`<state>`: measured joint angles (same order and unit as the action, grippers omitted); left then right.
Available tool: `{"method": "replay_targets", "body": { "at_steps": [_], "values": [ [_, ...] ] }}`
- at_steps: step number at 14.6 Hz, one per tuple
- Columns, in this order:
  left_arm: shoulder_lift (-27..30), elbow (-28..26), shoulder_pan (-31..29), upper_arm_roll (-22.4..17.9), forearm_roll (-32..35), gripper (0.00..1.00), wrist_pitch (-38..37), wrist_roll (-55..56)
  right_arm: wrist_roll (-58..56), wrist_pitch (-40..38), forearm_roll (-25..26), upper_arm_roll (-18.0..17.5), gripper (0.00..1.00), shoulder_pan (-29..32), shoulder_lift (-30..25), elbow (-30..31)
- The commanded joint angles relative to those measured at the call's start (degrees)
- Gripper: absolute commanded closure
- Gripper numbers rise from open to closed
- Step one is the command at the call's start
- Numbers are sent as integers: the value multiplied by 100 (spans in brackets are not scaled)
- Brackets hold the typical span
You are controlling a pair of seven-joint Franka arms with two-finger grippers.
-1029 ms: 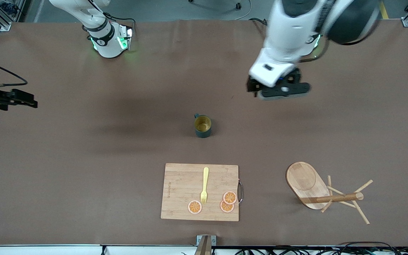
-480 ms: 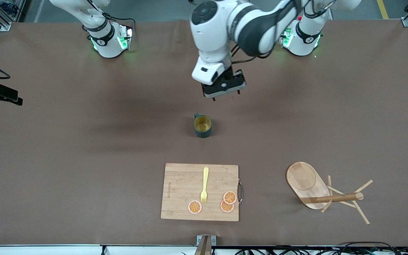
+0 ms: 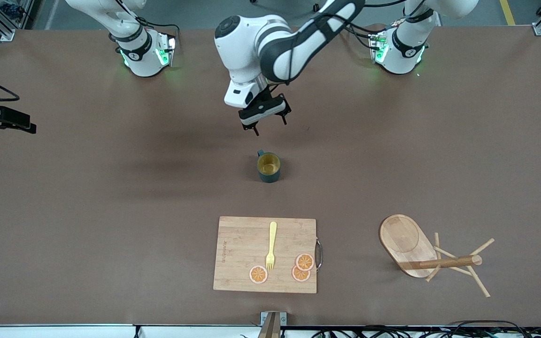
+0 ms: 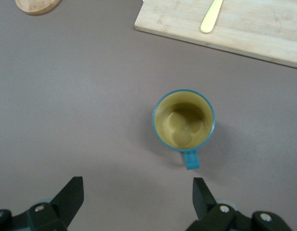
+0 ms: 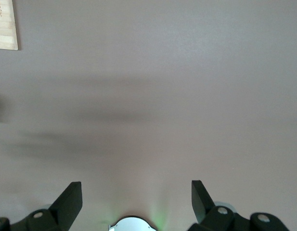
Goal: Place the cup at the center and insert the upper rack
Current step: 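Move the left gripper above the mug while the right gripper retracts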
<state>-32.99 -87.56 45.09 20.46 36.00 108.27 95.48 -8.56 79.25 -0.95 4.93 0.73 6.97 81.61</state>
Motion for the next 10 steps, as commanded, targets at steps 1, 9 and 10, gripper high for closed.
{"method": "replay_targets", "body": {
  "at_steps": [1,9,10],
  "values": [
    [-549,484,280,-60,652,3,-16,610,57,589,34,-62,0,42,-967,1205],
    [-1481,626,729,-103,2533,17,221,2351,-5,653,86,-45,0,59,-1506,1673],
    [-1534,626,755,-173,2631,19,221,2431,4,653,104,-45,0,59,-1506,1656]
  ]
}}
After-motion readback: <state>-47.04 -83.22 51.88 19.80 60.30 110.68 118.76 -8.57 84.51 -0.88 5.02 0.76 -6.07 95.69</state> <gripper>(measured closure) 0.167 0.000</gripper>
